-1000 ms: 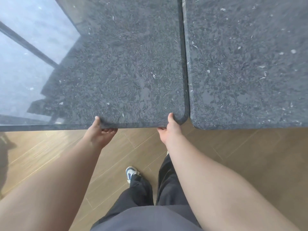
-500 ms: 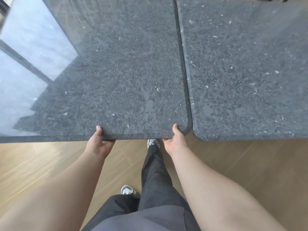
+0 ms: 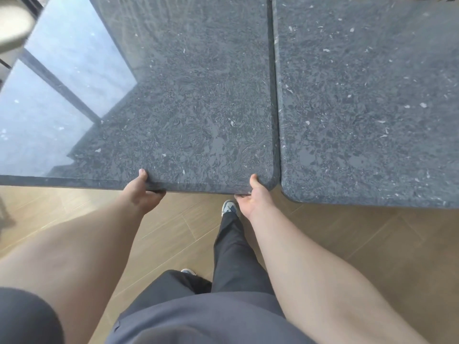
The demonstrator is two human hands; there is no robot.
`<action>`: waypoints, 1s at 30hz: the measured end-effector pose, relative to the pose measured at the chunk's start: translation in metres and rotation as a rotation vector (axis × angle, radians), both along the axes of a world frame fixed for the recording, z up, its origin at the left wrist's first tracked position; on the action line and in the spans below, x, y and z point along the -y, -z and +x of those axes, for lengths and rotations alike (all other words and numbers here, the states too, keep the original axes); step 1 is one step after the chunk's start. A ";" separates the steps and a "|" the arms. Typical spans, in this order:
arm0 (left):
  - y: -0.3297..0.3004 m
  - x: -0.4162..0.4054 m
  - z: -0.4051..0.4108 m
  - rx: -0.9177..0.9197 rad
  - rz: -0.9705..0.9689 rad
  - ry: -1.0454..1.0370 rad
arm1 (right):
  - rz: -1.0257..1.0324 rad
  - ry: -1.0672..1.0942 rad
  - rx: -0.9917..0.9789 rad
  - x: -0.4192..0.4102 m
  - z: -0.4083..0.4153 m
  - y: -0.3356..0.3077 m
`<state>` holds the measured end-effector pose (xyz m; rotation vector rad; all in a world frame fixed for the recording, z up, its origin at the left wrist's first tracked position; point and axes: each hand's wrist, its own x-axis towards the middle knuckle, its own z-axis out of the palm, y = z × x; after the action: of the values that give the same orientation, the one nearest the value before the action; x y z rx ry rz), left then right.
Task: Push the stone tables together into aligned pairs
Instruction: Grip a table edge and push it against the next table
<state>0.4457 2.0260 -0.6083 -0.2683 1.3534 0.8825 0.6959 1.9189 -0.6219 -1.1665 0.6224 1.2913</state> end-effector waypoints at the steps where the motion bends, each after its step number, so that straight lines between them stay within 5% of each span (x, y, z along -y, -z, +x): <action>1: -0.001 0.001 0.000 -0.009 0.002 0.015 | 0.006 -0.015 0.005 0.001 0.001 0.000; 30: 0.007 0.012 -0.007 -0.023 -0.004 0.050 | -0.020 -0.013 -0.073 0.017 -0.001 -0.004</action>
<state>0.4383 2.0136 -0.6154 -0.2270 1.3771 0.8434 0.6951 1.9023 -0.6184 -1.1457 0.6839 1.3465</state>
